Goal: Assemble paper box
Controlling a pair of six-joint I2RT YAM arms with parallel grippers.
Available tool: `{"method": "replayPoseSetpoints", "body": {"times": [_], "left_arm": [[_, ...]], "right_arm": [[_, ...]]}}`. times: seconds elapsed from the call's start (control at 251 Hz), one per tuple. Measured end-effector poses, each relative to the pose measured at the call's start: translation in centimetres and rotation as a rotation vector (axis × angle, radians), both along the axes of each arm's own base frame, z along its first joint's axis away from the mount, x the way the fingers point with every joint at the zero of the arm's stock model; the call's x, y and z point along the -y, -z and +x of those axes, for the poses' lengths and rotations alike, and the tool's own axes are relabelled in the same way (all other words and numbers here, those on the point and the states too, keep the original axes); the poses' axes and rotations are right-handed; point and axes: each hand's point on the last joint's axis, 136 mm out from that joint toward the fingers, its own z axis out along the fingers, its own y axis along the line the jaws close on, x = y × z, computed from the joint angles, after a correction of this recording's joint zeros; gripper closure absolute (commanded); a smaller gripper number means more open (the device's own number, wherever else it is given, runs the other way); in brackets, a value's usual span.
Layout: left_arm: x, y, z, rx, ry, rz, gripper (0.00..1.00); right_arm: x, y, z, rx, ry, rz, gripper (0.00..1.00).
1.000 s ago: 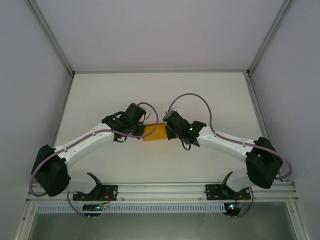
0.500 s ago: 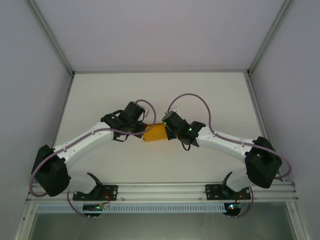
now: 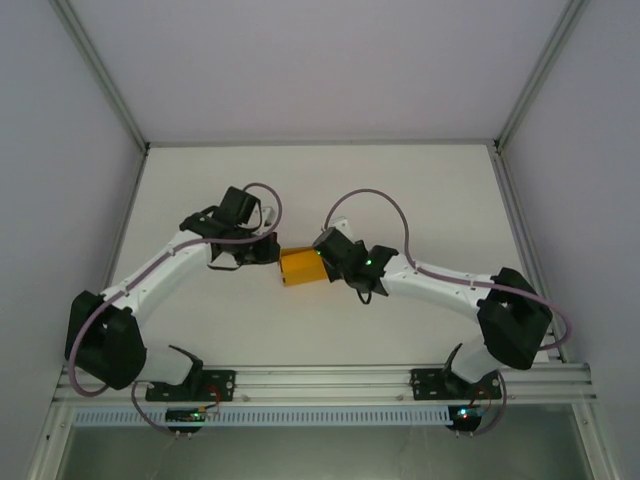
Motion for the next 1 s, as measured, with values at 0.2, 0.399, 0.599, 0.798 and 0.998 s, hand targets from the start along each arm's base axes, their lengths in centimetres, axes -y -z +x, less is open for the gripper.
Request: {"method": "replayPoseSetpoints", "body": {"times": [0.2, 0.399, 0.599, 0.798, 0.998], "left_arm": [[0.0, 0.0, -0.1, -0.073, -0.046, -0.059, 1.0], [0.4, 0.2, 0.4, -0.11, -0.086, -0.104, 1.0], [0.4, 0.2, 0.6, -0.161, -0.112, -0.156, 1.0], [0.4, 0.2, 0.7, -0.212, -0.139, -0.198, 1.0], [0.5, 0.4, 0.9, -0.17, -0.105, -0.154, 1.0]], "right_arm": [[-0.2, 0.0, 0.0, 0.008, -0.001, -0.007, 1.0], [0.0, 0.1, 0.2, 0.018, 0.009, -0.021, 1.0], [0.0, 0.1, 0.3, 0.022, 0.013, -0.025, 1.0], [0.0, 0.1, 0.3, 0.022, 0.013, -0.025, 1.0], [0.0, 0.1, 0.3, 0.022, 0.013, -0.024, 1.0]]}}
